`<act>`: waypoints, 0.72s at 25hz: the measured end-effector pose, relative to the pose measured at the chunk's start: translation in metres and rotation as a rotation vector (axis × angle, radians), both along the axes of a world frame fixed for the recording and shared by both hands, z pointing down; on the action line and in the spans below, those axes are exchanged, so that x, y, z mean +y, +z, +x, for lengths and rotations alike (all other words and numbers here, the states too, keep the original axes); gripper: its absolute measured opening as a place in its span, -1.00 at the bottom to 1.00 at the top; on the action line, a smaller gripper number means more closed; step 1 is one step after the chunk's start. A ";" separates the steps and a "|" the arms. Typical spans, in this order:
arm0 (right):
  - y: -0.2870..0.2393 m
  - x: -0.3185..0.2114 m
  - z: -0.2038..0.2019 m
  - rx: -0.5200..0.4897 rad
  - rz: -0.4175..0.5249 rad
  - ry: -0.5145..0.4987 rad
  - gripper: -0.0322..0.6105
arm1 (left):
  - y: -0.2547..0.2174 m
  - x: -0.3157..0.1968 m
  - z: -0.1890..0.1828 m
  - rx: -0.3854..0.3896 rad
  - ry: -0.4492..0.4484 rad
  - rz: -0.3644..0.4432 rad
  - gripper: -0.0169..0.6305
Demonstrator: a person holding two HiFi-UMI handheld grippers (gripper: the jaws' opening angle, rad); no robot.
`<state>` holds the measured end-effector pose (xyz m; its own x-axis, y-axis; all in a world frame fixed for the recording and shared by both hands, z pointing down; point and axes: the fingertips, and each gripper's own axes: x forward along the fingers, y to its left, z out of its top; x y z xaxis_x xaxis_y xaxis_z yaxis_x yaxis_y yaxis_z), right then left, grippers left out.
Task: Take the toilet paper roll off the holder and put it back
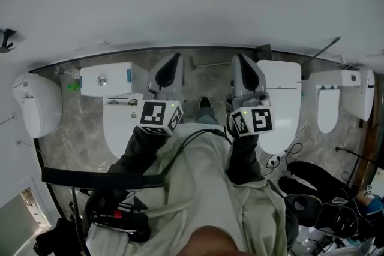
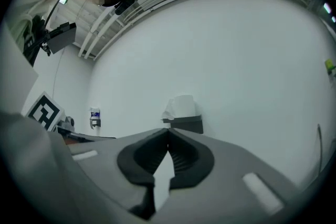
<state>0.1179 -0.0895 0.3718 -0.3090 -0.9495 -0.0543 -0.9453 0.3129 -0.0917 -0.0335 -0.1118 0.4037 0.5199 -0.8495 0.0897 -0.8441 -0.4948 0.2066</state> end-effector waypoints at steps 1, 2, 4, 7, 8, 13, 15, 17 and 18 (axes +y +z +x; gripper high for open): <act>-0.001 0.000 -0.001 -0.009 0.002 -0.009 -0.89 | -0.001 0.000 -0.002 -0.001 -0.005 0.002 -0.93; -0.001 -0.001 -0.003 -0.010 0.002 -0.015 -0.89 | -0.001 0.000 -0.004 -0.002 -0.011 0.003 -0.93; -0.002 -0.003 -0.007 -0.002 0.004 -0.026 -0.89 | -0.003 0.000 -0.008 -0.004 -0.025 0.008 -0.93; -0.005 -0.006 -0.014 0.005 0.013 -0.041 -0.89 | -0.006 0.000 -0.014 -0.005 -0.042 0.017 -0.93; -0.007 -0.006 -0.015 0.008 0.017 -0.043 -0.89 | -0.007 0.000 -0.015 -0.005 -0.045 0.021 -0.93; -0.013 -0.007 -0.021 0.025 0.031 -0.044 -0.89 | -0.013 0.002 -0.020 -0.005 -0.053 0.035 -0.93; -0.012 -0.007 -0.023 0.031 0.032 -0.042 -0.89 | -0.014 0.002 -0.020 -0.003 -0.053 0.038 -0.92; -0.011 -0.008 -0.024 0.033 0.032 -0.043 -0.89 | -0.014 0.002 -0.021 -0.004 -0.054 0.039 -0.93; -0.011 -0.007 -0.025 0.032 0.032 -0.043 -0.90 | -0.014 0.003 -0.022 -0.005 -0.054 0.040 -0.93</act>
<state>0.0930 -0.0968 0.3610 -0.3520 -0.9331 -0.0735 -0.9331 0.3560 -0.0511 -0.0552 -0.1090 0.3892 0.4731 -0.8791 0.0577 -0.8706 -0.4565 0.1837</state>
